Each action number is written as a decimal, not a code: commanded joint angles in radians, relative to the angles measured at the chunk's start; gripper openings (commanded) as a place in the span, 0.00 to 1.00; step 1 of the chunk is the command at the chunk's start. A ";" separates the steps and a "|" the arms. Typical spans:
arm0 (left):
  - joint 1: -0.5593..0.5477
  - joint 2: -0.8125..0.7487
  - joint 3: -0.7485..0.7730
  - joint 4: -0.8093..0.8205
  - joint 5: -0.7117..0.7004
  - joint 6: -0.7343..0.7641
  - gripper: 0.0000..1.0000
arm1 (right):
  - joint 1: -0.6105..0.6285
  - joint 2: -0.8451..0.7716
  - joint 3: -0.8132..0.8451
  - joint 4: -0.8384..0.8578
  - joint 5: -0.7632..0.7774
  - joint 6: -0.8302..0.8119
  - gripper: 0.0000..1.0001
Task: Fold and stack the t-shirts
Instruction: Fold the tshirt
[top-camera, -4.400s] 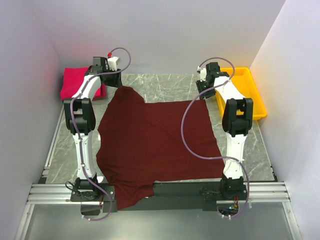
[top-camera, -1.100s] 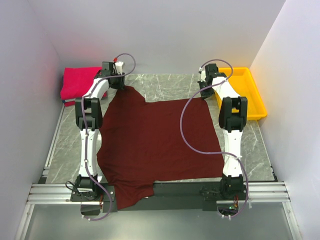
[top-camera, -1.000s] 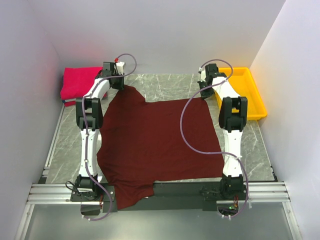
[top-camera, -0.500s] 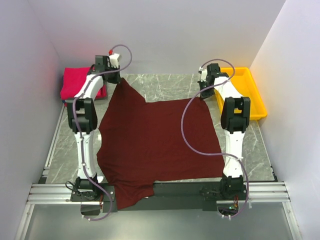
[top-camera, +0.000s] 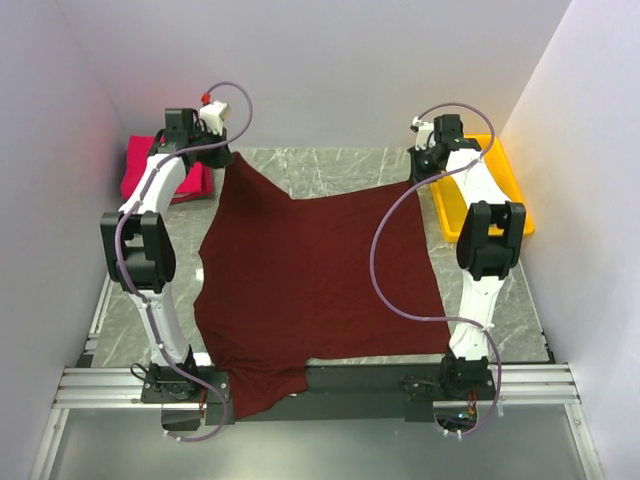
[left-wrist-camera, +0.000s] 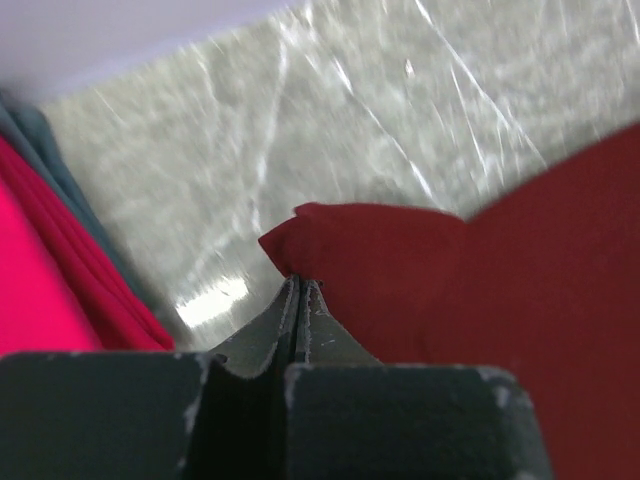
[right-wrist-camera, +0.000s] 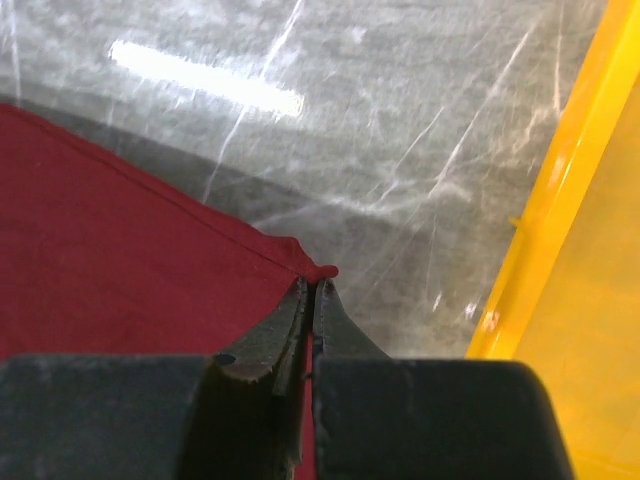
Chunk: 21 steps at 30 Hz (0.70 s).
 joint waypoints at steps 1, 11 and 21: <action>0.000 -0.113 -0.070 -0.010 0.051 0.048 0.00 | -0.009 -0.075 -0.030 -0.004 -0.044 -0.032 0.00; 0.031 -0.369 -0.296 -0.099 0.082 0.126 0.00 | -0.033 -0.183 -0.175 -0.017 -0.093 -0.074 0.00; 0.032 -0.567 -0.495 -0.200 0.058 0.182 0.00 | -0.035 -0.278 -0.300 -0.006 -0.121 -0.105 0.00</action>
